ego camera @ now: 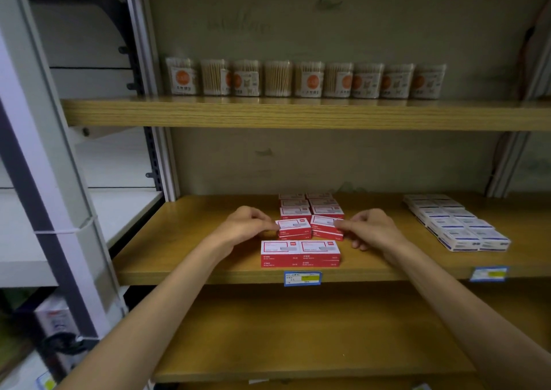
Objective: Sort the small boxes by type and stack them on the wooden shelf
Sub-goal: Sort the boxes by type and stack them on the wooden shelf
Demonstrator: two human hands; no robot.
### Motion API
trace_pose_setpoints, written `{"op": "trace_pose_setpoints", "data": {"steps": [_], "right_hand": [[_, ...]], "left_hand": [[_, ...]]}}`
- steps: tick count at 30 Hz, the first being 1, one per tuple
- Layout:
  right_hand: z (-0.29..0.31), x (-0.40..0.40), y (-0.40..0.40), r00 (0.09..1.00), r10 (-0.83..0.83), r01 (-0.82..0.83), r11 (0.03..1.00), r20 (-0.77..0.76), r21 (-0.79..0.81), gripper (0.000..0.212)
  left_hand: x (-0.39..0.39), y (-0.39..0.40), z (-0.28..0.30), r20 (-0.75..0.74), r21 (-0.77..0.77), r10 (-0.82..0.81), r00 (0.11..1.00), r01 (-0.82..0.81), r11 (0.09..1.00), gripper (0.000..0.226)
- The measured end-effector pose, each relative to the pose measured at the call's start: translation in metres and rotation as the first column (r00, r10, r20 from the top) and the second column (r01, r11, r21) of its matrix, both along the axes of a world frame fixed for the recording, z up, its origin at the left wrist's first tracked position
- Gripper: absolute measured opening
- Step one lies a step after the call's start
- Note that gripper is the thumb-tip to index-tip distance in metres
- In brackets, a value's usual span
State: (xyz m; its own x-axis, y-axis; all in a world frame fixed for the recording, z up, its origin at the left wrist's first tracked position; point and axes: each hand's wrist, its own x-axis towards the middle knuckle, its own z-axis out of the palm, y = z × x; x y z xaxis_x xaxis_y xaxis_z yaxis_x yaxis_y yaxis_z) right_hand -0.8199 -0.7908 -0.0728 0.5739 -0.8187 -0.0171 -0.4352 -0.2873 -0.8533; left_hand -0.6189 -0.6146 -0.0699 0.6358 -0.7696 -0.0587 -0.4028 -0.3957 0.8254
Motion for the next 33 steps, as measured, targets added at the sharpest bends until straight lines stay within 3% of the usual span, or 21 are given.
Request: {"op": "trace_pose_setpoints", "data": {"steps": [5,13,20,24,28,33], "right_hand": [[0.007,0.002,-0.002,0.988,0.119,-0.121,0.993,-0.099,-0.011,0.040],[0.009,0.002,-0.006,0.933,0.242,-0.288,0.947,-0.268,-0.145,0.032],[0.017,0.002,-0.010,0.865,0.361,-0.427,0.894,-0.350,-0.133,0.033],[0.019,0.008,-0.007,0.852,0.406,-0.457,0.885,-0.330,-0.091,0.029],[0.023,0.007,-0.007,0.863,0.440,-0.451,0.893,-0.247,0.014,0.025],[0.015,0.010,-0.003,0.881,0.409,-0.430,0.902,-0.238,-0.042,0.023]], "left_hand": [[-0.006,-0.015,0.006,0.043,0.102,-0.133,0.990,0.128,0.986,0.046],[0.000,-0.016,0.009,0.156,0.176,-0.283,0.946,0.256,0.951,0.045],[0.024,-0.005,0.005,0.182,0.214,-0.258,0.949,0.217,0.952,0.042],[0.028,-0.004,0.005,0.109,0.175,-0.237,0.965,0.216,0.961,0.049],[0.018,-0.005,0.006,0.025,0.084,-0.238,0.971,0.235,0.968,0.029],[0.010,-0.005,0.004,0.059,0.066,-0.229,0.972,0.225,0.972,0.025]]}}
